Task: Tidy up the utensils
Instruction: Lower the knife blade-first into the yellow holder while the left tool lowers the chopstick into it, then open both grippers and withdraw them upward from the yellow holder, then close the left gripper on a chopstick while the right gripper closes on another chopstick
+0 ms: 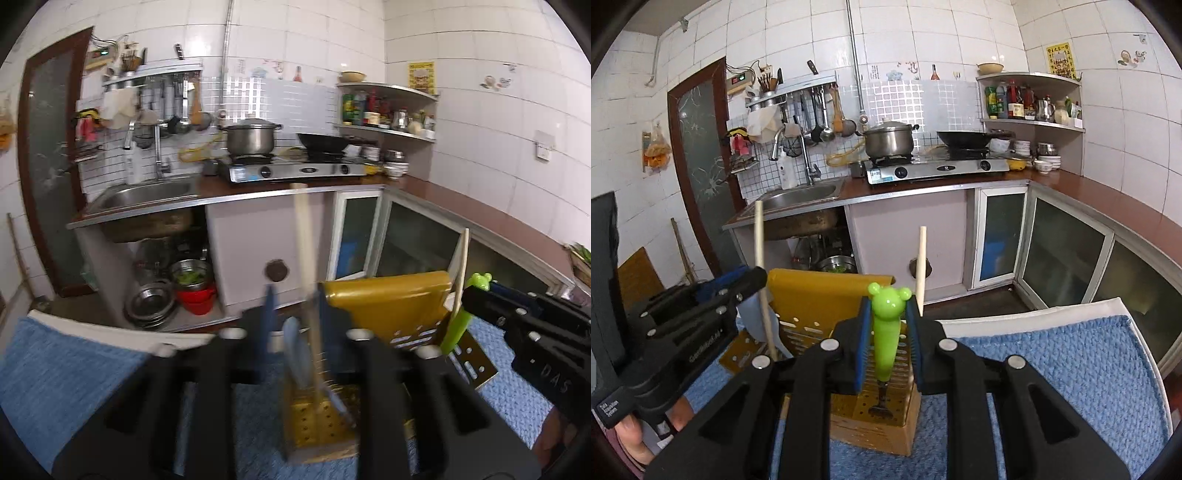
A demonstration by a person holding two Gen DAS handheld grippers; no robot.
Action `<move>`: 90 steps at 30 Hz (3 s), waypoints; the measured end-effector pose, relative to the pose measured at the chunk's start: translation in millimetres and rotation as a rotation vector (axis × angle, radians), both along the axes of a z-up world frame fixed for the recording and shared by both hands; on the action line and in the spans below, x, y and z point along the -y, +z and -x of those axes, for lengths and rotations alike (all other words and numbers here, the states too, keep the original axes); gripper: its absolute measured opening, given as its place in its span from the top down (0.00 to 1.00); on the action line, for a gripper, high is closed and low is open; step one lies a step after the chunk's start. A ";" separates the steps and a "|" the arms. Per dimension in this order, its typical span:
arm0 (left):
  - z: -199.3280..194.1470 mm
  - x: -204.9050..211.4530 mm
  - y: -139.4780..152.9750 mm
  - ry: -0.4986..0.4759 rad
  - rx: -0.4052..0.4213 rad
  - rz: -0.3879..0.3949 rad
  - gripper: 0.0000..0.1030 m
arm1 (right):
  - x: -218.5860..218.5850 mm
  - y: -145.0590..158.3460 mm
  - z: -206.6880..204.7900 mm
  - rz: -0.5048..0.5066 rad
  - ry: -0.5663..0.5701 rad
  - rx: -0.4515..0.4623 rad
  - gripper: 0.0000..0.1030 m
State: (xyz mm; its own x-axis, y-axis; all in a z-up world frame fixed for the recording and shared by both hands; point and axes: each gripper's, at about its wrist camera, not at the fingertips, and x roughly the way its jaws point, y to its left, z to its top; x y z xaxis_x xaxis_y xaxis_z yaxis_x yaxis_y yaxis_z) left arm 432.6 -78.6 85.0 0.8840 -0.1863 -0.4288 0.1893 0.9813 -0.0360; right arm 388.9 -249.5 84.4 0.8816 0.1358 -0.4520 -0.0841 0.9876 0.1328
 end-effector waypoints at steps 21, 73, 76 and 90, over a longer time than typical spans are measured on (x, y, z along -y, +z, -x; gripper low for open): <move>159.3 -65.9 -3.8 0.077 -0.078 -0.038 0.05 | 7.8 -30.3 136.3 0.032 -0.141 -0.082 0.29; 186.6 -56.0 -126.1 0.029 -0.565 -0.022 0.82 | -41.5 -138.5 166.7 0.035 -0.121 -0.507 0.86; 183.0 -51.2 -128.1 0.035 -0.576 -0.030 0.81 | -38.3 -139.0 166.0 0.007 -0.123 -0.516 0.86; 174.7 -40.4 -133.4 0.043 -0.564 -0.100 0.81 | -33.8 -140.4 158.4 -0.045 -0.138 -0.537 0.85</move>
State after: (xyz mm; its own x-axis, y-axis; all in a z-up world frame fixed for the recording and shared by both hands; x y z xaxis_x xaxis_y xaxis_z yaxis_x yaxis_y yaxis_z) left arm 257.9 -38.2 -48.4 0.5193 -0.0894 -0.8499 0.1280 0.9914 -0.0261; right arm 230.5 -215.7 -56.0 0.5397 0.0650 -0.8393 0.1371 0.9769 0.1639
